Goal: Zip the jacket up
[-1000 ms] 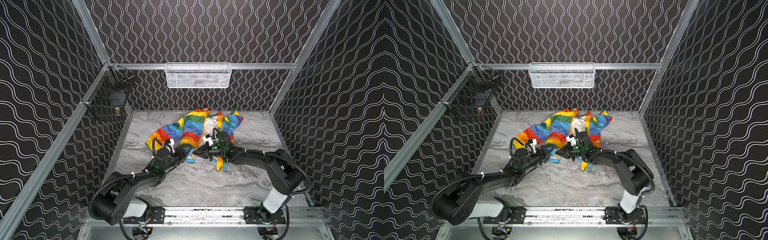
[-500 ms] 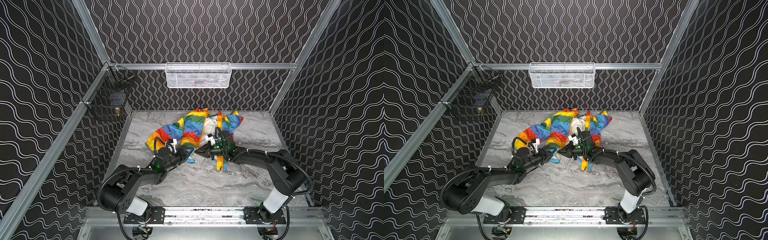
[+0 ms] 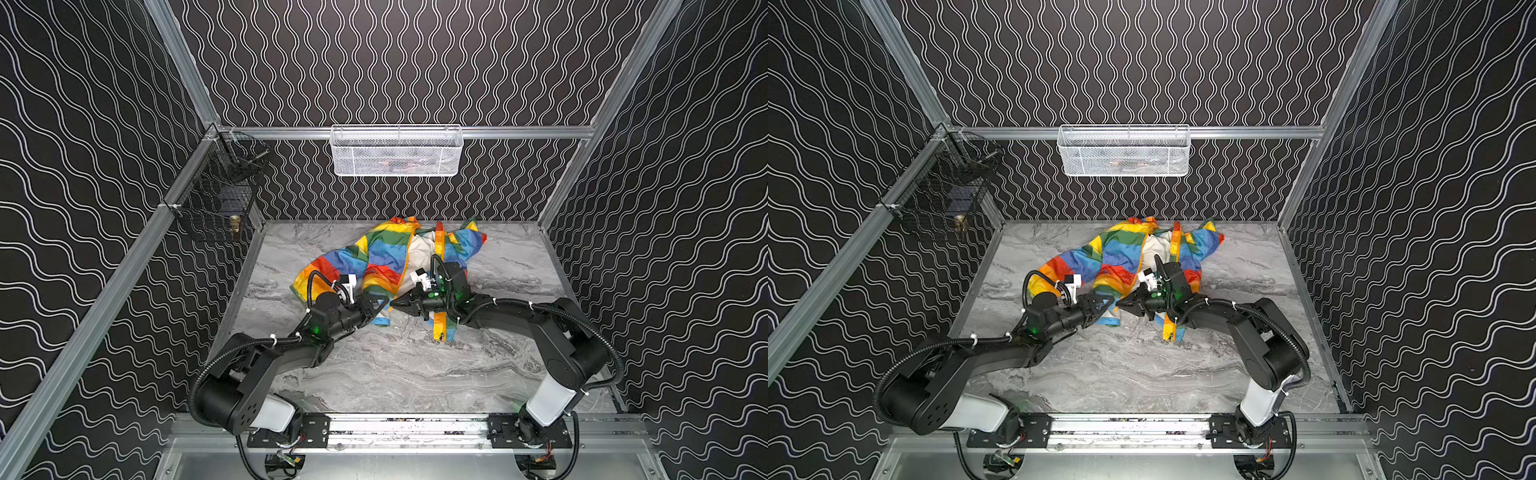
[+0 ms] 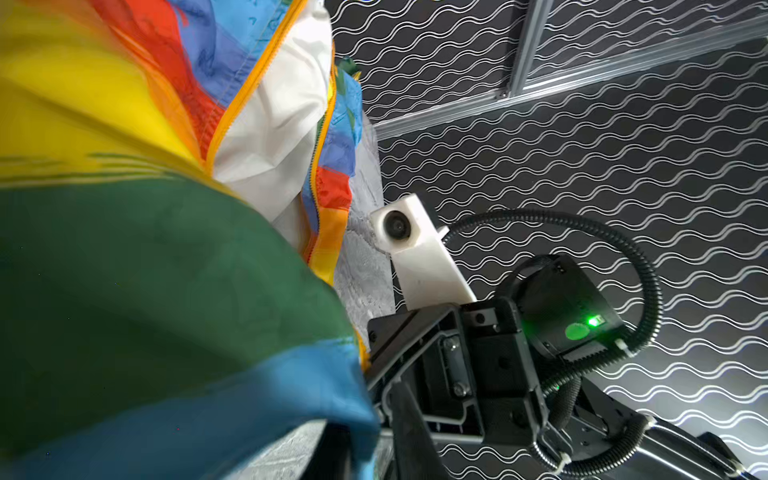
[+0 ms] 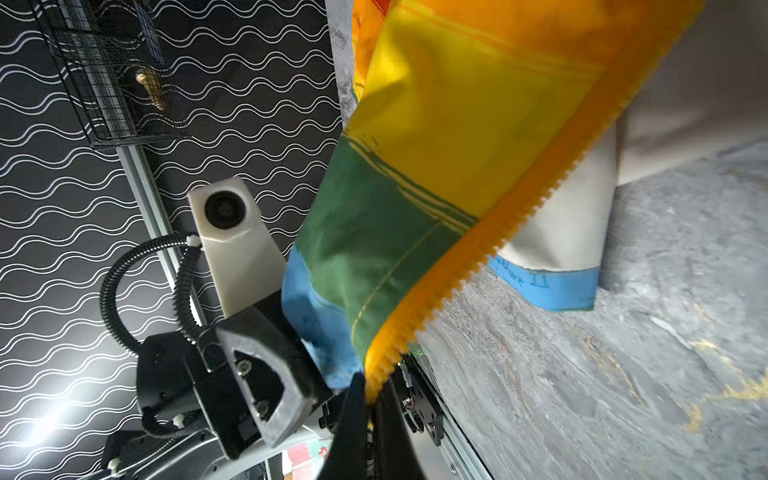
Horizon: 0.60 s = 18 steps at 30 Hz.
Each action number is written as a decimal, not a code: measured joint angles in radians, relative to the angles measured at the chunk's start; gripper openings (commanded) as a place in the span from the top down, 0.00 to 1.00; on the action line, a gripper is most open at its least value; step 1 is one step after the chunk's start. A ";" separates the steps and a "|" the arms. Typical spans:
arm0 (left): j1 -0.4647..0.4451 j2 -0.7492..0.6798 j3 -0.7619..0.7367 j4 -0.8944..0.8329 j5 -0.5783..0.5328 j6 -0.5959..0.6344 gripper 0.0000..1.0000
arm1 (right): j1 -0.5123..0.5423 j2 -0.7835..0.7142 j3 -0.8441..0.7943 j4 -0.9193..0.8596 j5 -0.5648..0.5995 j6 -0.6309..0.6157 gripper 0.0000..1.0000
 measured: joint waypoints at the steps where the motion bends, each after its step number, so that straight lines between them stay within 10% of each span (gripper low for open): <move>1: 0.000 0.001 0.000 -0.006 0.000 0.000 0.97 | -0.002 -0.001 -0.001 0.000 0.000 0.000 0.99; 10: 0.000 0.019 -0.005 -0.012 0.014 -0.001 1.00 | -0.012 -0.005 -0.020 0.016 0.002 0.011 0.59; 18: 0.000 0.003 -0.011 -0.013 0.018 -0.001 1.00 | -0.021 0.044 0.003 0.059 0.005 0.035 0.64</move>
